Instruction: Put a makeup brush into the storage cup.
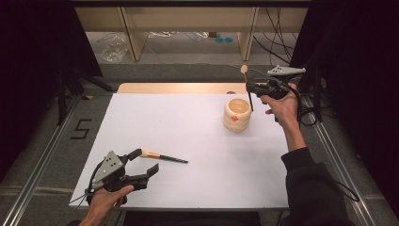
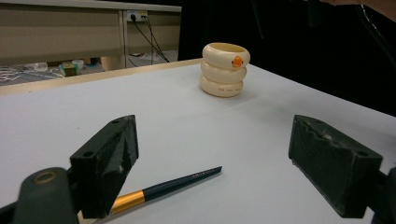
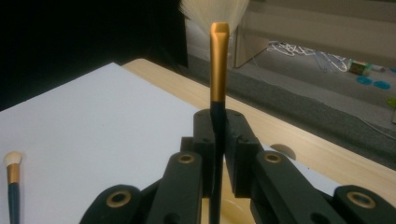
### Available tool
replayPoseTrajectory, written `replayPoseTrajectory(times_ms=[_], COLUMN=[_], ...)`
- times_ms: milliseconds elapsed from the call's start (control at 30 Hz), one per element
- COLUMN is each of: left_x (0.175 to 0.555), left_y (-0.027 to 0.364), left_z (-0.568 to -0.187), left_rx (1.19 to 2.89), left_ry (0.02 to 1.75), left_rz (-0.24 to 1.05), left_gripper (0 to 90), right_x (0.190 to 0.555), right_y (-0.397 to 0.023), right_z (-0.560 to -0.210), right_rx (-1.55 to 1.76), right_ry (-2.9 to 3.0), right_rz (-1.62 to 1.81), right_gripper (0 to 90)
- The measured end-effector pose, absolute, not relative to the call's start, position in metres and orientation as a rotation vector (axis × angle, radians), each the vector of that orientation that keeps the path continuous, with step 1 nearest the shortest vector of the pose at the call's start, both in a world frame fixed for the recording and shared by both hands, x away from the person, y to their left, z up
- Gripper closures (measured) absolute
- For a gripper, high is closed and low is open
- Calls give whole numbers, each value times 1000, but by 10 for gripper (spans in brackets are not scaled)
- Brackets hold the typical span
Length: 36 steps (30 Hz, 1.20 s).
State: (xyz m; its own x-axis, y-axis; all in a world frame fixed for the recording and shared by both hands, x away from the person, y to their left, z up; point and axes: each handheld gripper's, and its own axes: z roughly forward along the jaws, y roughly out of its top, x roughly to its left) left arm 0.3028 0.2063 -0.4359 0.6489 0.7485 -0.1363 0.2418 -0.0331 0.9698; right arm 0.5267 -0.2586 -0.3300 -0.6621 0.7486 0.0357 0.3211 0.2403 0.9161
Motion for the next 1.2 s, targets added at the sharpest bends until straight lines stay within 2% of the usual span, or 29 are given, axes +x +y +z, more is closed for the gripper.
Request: replayPoseTrajectory(times_ms=[567,1200], left_x=[303,302], left_y=[207,206], left_z=[-436,-436], left_rx=[1594,1592], left_ry=[835,837], left_rz=[495,491], left_gripper=[158,158], right_x=[547,560], right_y=[-235,-230], right_z=[-333,-347], right_rx=[978,1020], right_ry=[2166,2170], right_rz=[1358,1325], right_gripper=[847,846])
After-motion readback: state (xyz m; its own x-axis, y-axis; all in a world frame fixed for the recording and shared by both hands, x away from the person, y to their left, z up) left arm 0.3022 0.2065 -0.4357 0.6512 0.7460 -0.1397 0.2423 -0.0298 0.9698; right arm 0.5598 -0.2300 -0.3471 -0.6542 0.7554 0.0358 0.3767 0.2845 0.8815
